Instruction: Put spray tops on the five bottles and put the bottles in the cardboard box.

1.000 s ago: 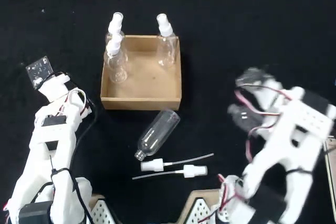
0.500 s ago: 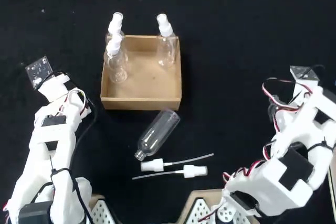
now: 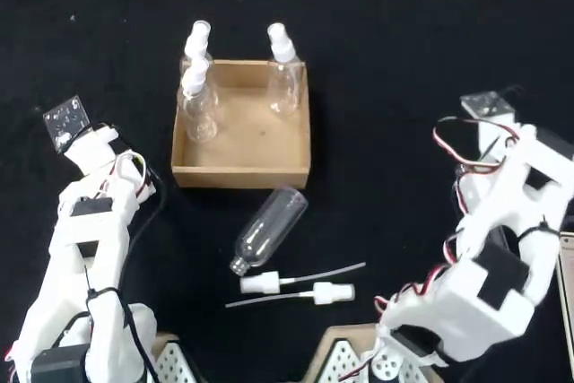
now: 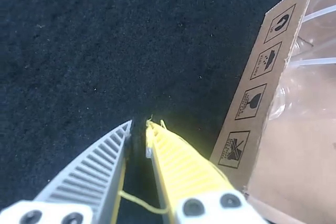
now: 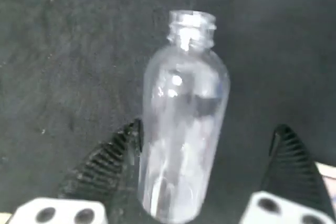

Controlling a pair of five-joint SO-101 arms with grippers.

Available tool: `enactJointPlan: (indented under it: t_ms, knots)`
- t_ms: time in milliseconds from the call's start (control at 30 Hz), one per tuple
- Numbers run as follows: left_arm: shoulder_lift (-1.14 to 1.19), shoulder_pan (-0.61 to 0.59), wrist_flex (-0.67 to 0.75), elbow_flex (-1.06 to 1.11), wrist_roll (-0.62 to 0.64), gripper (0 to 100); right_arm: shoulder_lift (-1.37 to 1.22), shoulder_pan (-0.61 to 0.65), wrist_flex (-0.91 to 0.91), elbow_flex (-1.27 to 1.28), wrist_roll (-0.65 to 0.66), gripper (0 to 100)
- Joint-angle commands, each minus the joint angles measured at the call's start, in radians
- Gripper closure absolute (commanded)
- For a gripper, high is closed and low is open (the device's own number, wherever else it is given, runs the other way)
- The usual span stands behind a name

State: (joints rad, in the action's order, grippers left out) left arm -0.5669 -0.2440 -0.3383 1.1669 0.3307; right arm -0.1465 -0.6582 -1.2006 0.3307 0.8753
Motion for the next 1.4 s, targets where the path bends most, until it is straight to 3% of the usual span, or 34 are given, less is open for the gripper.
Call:
enactJointPlan:
  t_ms: [0, 200, 400, 567, 700, 833, 1000, 1133, 1367]
  knots:
    - [-0.032, -0.004, 0.020, -0.016, 0.006, 97, -0.031, 0.037, 0.052, -0.005, 0.008, 66.0]
    - [-0.032, -0.004, 0.020, -0.016, 0.006, 97, -0.088, 0.052, 0.054, -0.010, -0.035, 67.8]
    - [-0.032, -0.004, 0.021, -0.016, 0.006, 97, -0.045, 0.048, 0.046, -0.039, -0.040, 99.4]
    - [-0.032, -0.002, 0.017, -0.016, 0.006, 97, 0.125, 0.060, -0.023, -0.082, -0.057, 98.5]
    - [-0.034, -0.007, -0.025, -0.027, 0.003, 97, 0.314, 0.101, -0.078, -0.070, -0.173, 98.8]
    - [-0.034, -0.002, -0.262, -0.171, -0.026, 97, 0.467, 0.133, -0.091, -0.033, -0.292, 98.8]
    - [-0.034, -0.005, -0.663, -0.463, -0.273, 97, 0.521, 0.095, -0.097, -0.024, -0.316, 98.8]
    - [-0.034, -0.007, -0.914, -0.676, -0.390, 96, 0.522, 0.032, -0.091, -0.025, -0.313, 98.8]
    - [-0.032, 0.022, -1.247, -1.119, -0.568, 75, 0.522, 0.005, -0.091, -0.045, -0.315, 98.8]
